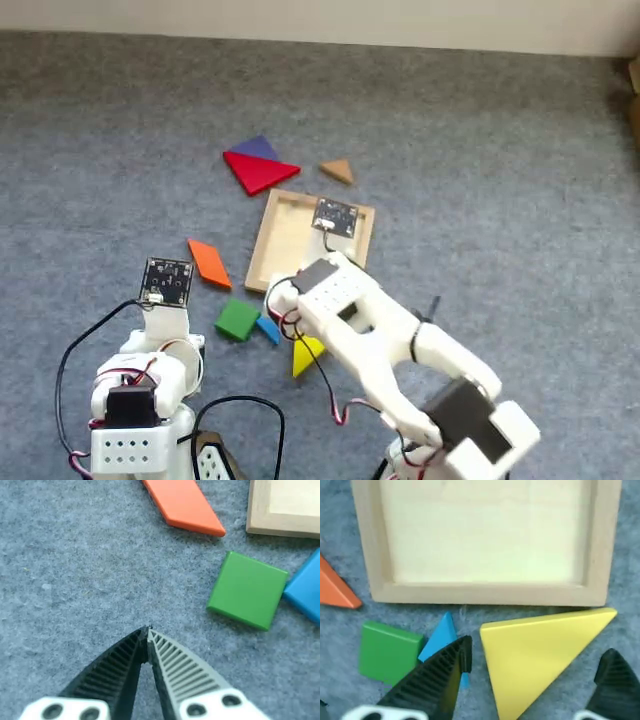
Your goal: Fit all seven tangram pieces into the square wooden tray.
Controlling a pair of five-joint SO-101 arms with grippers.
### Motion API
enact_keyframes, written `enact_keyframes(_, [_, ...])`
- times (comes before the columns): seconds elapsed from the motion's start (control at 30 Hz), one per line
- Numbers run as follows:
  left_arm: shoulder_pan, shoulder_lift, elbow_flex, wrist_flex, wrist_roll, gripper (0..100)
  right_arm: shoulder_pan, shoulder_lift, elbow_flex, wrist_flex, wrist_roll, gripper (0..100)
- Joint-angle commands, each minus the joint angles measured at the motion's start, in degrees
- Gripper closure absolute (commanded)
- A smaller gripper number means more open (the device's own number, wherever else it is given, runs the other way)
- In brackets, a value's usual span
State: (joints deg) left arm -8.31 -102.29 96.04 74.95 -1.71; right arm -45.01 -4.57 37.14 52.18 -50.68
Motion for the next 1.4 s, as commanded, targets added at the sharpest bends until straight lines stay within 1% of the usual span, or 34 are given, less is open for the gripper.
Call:
enact_keyframes(0.0, [-0.40, -0.40, 1.10, 0.26, 0.26, 100, -0.66, 3.74, -6.29, -0.75, -1.93, 62.2])
enact_keyframes(0.07, [-0.40, -0.40, 1.10, 0.26, 0.26, 100, -0.57, 5.67, -7.69, -0.75, -2.64, 62.2])
enact_keyframes(0.33, [-0.40, -0.40, 1.10, 0.26, 0.26, 100, 4.00, 10.42, -9.01, -0.66, -2.90, 62.2])
enact_keyframes(0.6, [-0.40, -0.40, 1.10, 0.26, 0.26, 100, 4.26, 10.77, -8.48, -0.40, -2.90, 62.3])
enact_keyframes(0.8, [-0.40, -0.40, 1.10, 0.26, 0.26, 100, 3.91, 10.86, -8.48, 5.14, -2.64, 62.3])
enact_keyframes(1.03, [-0.40, -0.40, 1.10, 0.26, 0.26, 100, 3.91, 10.86, -8.48, 8.92, -2.37, 62.6])
enact_keyframes(1.1, [-0.40, -0.40, 1.10, 0.26, 0.26, 100, 3.91, 10.86, -8.48, 9.10, -2.37, 65.7])
enact_keyframes(1.23, [-0.40, -0.40, 1.10, 0.26, 0.26, 100, 3.91, 10.86, -8.48, 8.92, -2.37, 76.2])
enact_keyframes(1.37, [-0.40, -0.40, 1.10, 0.26, 0.26, 100, 3.91, 10.86, -8.48, 9.10, -2.37, 77.6])
